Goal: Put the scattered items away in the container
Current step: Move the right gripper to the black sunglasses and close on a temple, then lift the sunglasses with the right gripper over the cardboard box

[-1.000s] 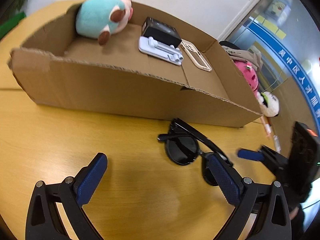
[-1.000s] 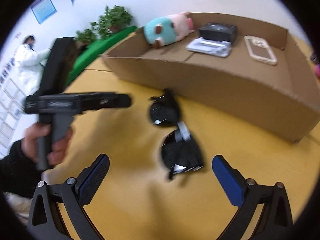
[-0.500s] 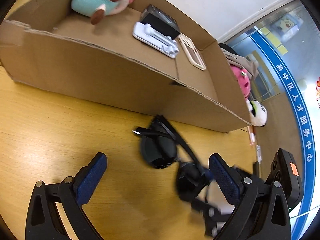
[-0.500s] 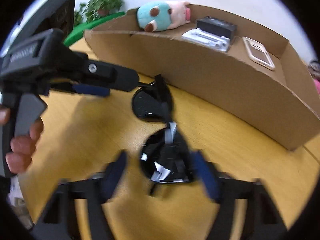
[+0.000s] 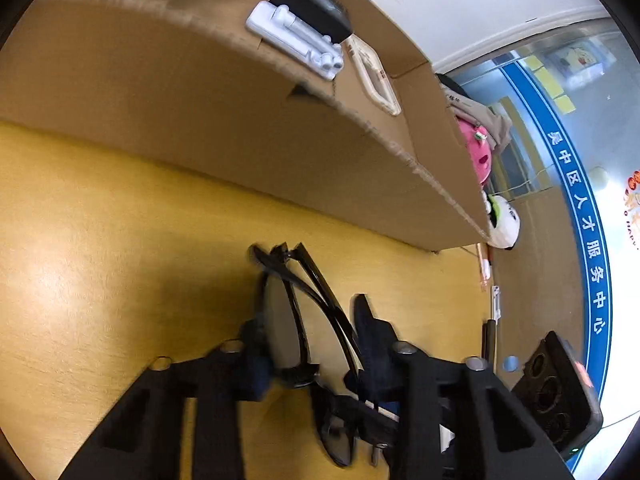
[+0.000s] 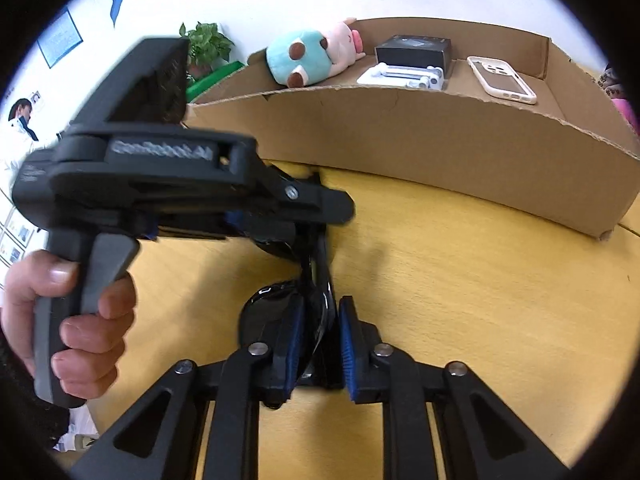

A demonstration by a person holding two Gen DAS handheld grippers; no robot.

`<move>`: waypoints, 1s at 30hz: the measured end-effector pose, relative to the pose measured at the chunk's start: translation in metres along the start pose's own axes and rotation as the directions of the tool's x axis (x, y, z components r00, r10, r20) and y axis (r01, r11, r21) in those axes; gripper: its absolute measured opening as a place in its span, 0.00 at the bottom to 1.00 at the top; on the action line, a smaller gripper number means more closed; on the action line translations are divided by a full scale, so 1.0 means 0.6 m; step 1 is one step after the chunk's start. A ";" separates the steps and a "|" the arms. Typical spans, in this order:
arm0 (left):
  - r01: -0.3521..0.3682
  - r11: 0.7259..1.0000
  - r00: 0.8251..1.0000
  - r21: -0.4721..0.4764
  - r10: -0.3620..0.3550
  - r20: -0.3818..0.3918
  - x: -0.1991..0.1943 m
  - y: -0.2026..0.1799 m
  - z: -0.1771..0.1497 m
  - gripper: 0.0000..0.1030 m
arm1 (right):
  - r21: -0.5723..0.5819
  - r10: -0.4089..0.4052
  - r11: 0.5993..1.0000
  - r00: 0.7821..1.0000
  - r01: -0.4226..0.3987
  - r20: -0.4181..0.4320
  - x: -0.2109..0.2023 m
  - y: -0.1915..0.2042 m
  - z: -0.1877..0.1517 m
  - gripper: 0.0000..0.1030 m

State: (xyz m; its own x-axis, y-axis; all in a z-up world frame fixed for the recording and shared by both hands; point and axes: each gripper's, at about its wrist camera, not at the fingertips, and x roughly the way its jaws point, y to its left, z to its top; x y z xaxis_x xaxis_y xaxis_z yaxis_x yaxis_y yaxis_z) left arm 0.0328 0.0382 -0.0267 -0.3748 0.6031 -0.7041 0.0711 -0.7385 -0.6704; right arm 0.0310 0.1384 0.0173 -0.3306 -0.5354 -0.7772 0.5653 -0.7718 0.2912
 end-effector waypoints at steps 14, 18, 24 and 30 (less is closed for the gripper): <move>0.048 0.999 0.999 0.015 -0.049 0.019 -0.018 0.011 0.002 0.27 | 0.121 0.180 0.977 0.983 -0.175 -0.027 0.025 -0.002 0.011 0.18; 0.066 0.998 0.997 0.018 -0.066 0.037 -0.030 0.015 0.007 0.26 | 0.129 0.212 0.970 0.977 -0.207 -0.024 0.032 0.001 0.022 0.15; 0.116 0.992 0.990 0.048 -0.119 0.074 -0.058 0.004 0.021 0.27 | 0.107 0.198 0.974 0.980 -0.198 0.009 0.019 0.016 0.041 0.14; 0.149 0.983 0.980 0.108 -0.161 0.118 -0.104 -0.034 0.058 0.27 | 0.056 0.160 0.985 0.985 -0.163 0.058 -0.023 0.037 0.080 0.14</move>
State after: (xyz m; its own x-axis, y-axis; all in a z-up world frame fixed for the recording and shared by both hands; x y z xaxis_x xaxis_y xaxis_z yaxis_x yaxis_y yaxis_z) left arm 0.0228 0.0050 0.0389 -0.4879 0.6746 -0.5540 -0.0862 -0.6688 -0.7385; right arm 0.0119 0.1122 0.0609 -0.2790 -0.6712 -0.6868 0.5687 -0.6918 0.4450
